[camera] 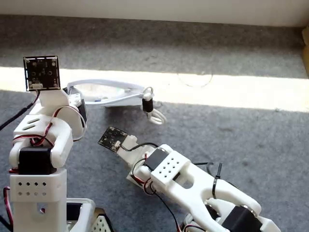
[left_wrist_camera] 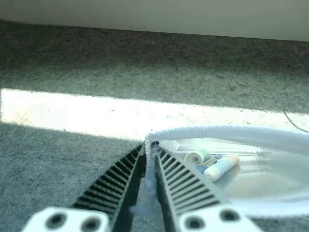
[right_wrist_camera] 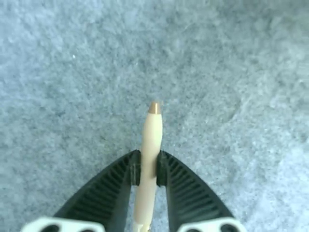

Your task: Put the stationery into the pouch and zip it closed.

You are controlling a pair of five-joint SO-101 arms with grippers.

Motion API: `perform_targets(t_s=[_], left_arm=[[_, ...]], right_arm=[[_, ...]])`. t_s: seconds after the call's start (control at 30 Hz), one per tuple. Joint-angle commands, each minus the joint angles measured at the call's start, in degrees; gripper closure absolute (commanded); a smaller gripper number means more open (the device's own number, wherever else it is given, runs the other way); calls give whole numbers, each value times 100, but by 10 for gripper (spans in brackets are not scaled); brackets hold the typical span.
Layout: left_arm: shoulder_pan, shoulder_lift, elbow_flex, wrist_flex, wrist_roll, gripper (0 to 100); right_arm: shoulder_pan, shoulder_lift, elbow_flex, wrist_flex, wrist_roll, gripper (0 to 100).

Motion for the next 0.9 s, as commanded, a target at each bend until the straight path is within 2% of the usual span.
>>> perform_targets(t_s=[0.0,0.37,0.87], left_arm=[[-57,207,321,0,0,989],[-57,207,321,0,0,989],[-57,207,330,0,0,989]], right_arm=[[66,-435,-303,75,62,983],[66,-2941,-277,734,62,982],[75,-3187,-338,760,62,982]])
